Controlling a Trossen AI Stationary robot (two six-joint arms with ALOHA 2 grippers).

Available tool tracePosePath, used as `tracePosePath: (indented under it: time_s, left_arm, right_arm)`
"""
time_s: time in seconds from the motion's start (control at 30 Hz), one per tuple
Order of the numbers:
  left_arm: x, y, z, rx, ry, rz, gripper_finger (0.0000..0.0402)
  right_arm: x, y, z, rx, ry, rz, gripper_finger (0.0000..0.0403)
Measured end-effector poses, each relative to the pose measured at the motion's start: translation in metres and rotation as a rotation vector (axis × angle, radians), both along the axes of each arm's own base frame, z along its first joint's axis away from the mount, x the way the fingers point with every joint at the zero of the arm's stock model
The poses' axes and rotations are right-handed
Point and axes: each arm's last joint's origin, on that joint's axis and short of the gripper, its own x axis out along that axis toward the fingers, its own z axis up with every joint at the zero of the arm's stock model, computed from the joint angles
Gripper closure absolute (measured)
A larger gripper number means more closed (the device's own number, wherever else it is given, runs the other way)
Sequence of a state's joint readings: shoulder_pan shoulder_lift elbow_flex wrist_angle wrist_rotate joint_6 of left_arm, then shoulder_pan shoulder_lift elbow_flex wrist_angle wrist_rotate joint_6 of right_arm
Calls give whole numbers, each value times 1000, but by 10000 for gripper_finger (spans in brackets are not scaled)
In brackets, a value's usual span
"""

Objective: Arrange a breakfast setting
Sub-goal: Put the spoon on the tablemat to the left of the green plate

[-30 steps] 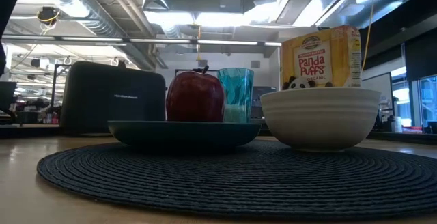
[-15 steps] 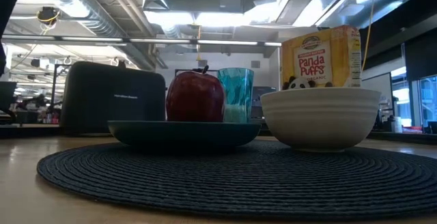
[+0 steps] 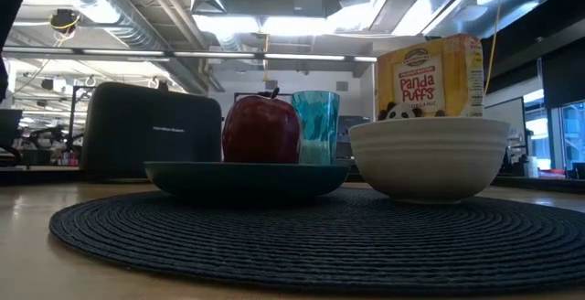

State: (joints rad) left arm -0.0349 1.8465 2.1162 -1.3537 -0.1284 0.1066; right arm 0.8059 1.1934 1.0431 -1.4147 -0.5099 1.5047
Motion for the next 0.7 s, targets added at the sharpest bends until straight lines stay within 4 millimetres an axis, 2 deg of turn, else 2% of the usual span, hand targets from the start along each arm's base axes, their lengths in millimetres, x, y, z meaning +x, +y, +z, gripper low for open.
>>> tracePosePath:
  time_s: [0.7]
  left_arm:
    - [0,0,0,-11,-3,21,303]
  right_arm:
    - [3,5,-5,-21,70,-54,244]
